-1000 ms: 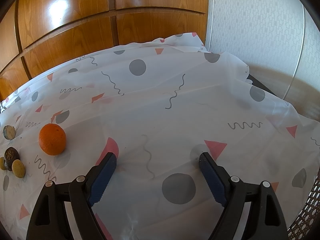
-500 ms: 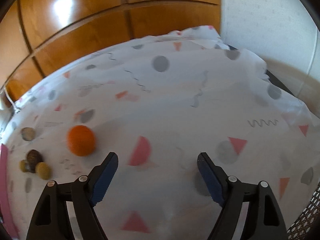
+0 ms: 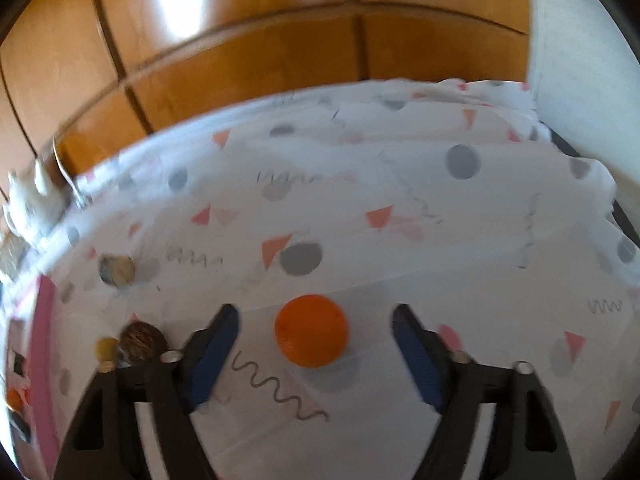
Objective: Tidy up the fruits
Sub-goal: 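Grasp the small orange on the cloth with the right tool, then carry the small orange into the pink tray and open the right tool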
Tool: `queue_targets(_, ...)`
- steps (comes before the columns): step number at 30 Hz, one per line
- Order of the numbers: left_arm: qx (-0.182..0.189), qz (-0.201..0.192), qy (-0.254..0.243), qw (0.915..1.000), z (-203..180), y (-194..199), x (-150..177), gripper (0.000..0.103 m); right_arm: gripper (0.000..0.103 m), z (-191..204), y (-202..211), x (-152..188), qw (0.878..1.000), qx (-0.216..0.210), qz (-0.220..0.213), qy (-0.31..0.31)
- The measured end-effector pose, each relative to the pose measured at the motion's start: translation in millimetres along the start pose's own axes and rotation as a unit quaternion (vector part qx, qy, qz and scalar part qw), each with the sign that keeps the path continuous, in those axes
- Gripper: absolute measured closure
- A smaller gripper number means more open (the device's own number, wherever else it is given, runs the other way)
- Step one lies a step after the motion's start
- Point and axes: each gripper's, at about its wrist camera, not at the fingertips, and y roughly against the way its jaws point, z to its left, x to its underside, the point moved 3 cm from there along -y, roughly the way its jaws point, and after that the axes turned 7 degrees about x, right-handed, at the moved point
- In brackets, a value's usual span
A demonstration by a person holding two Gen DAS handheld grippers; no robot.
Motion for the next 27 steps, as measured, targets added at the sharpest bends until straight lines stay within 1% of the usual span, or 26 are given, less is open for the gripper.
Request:
queue_targets(1, -0.002, 0.002, 0.002, 1.0, 1, -1, 1, 0.0, 0.056, 4, -9, 2, 1.0, -0.001, 0.014, 0.01)
queue_targets(2, -0.004, 0.004, 0.004, 1.0, 3, -2, 1, 0.0, 0.061, 7, -14, 6, 1.0, 0.011, 0.019, 0.019)
queue_targets(3, -0.003, 0.007, 0.007, 1.0, 4, -3, 2, 0.0, 0.064, 10, -12, 6, 0.999, 0.021, 0.004, 0.031)
queue_targets(5, -0.003, 0.01, 0.012, 0.9999, 7, -5, 4, 0.0, 0.064, 14, -11, 10, 0.998, 0.034, -0.008, 0.054)
queue_targets(7, -0.005, 0.012, 0.016, 0.9998, 9, -6, 5, 0.0, 0.064, 15, -10, 13, 0.997, 0.036, -0.017, 0.068)
queue_targets(15, -0.02, 0.015, 0.016, 0.9996, 10, -8, 5, 0.0, 0.064, 8, -14, 13, 0.999, 0.01, -0.025, 0.048)
queue_targets(21, -0.049, 0.005, 0.027, 0.9984, 18, -2, 3, 0.0, 0.064, 10, -14, 14, 0.998, 0.015, -0.027, 0.051)
queue_targets(24, -0.065, 0.007, 0.035, 0.9973, 23, -2, 4, 0.0, 0.064, 9, -13, 15, 0.998, 0.016, -0.028, 0.052)
queue_targets(27, -0.072, 0.011, 0.041, 0.9965, 26, -2, 6, 0.0, 0.064, 9, -13, 14, 0.998, 0.018, -0.027, 0.053)
